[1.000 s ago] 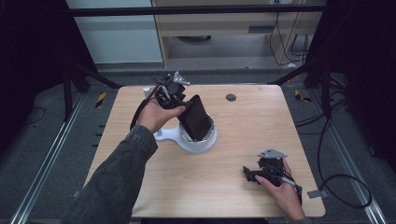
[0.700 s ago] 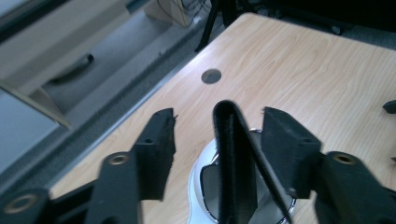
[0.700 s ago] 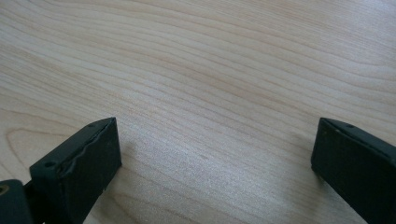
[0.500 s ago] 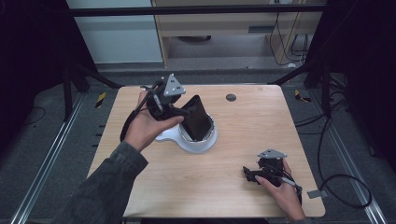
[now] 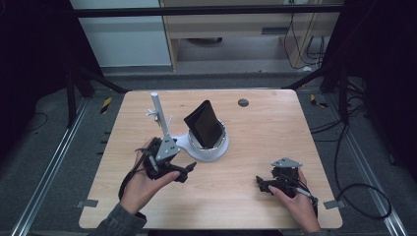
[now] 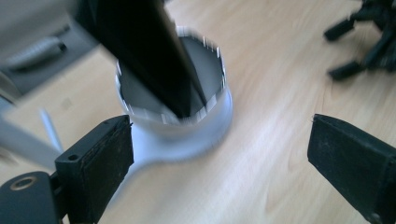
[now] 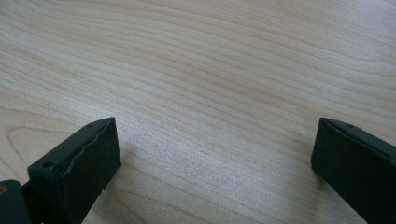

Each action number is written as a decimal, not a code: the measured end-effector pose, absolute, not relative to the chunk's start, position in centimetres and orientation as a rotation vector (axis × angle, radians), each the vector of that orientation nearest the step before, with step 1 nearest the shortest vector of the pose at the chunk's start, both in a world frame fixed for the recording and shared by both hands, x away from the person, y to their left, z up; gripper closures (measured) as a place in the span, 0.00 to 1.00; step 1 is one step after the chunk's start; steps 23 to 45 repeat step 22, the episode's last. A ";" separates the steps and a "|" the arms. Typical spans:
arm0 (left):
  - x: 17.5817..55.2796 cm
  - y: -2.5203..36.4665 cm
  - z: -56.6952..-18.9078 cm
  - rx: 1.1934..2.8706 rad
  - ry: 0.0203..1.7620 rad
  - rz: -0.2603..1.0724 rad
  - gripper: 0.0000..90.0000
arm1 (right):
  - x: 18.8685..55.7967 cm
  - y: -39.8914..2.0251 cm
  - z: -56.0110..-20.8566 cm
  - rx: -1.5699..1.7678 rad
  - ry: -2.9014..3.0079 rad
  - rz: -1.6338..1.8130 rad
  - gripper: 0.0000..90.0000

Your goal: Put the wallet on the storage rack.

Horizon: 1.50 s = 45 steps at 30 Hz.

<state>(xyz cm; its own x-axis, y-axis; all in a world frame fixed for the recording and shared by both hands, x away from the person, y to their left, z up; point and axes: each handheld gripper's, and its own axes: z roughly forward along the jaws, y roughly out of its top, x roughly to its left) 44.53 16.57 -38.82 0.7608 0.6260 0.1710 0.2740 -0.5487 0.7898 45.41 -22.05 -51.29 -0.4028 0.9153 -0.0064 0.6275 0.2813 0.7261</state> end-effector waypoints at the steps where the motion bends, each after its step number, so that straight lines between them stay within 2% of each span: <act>1: 44.6 17.0 -39.7 2.170 0.681 0.558 0.07 | 45.4 -22.1 -51.3 1.387 2.132 0.912 0.02; 8: 45.7 21.6 -46.4 2.172 0.855 0.562 0.08 | 45.5 -22.0 -51.3 1.388 2.137 0.915 0.01; 16: 46.6 24.6 -49.7 2.195 0.990 0.530 0.08 | 45.7 -21.9 -51.3 1.387 2.137 0.911 0.00; 20: 47.2 24.7 -50.5 2.189 1.036 0.484 0.07 | 45.7 -21.9 -51.3 1.388 2.138 0.912 0.00; 22: 47.4 24.7 -50.7 2.174 1.038 0.464 0.04 | 45.7 -21.9 -51.3 1.387 2.138 0.912 0.00; 45: 47.4 24.7 -50.7 2.174 1.038 0.464 0.04 | 45.7 -21.9 -51.3 1.387 2.138 0.912 0.00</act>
